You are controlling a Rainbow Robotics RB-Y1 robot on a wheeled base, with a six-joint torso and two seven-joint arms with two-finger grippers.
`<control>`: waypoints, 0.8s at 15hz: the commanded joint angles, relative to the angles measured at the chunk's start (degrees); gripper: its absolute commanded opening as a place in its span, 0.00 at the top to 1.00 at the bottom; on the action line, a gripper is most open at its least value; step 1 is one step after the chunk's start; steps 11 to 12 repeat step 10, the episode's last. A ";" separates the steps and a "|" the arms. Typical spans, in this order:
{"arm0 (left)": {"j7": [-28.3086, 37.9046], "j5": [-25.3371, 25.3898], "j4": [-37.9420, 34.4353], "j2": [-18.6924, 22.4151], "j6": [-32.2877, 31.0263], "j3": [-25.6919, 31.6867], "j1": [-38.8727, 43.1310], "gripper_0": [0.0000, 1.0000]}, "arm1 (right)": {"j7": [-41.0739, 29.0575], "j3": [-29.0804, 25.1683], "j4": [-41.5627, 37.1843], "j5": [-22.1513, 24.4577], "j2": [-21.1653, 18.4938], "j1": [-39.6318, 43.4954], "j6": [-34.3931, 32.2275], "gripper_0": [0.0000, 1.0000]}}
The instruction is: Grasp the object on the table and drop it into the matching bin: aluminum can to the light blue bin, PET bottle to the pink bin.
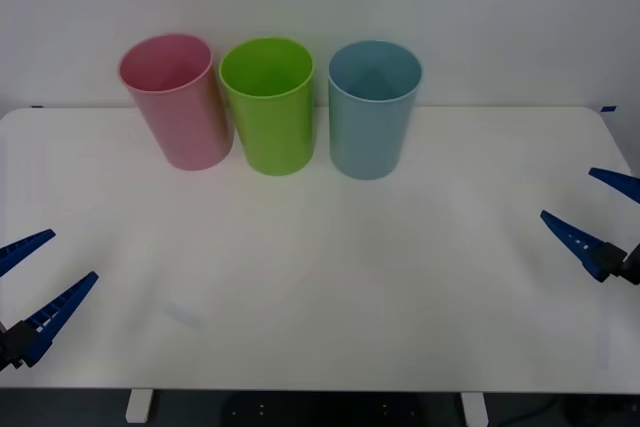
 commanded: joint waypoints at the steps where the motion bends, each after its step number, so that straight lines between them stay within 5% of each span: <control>1: 0.00 0.00 0.00 0.00 0.00 0.00 0.00 0.00 | 0.07 0.76 -3.43 -2.35 0.01 4.10 0.01 0.00; 12: 0.00 0.00 0.00 0.00 0.00 0.00 0.00 0.00 | 0.77 3.30 -5.89 -3.85 0.01 7.62 0.01 0.00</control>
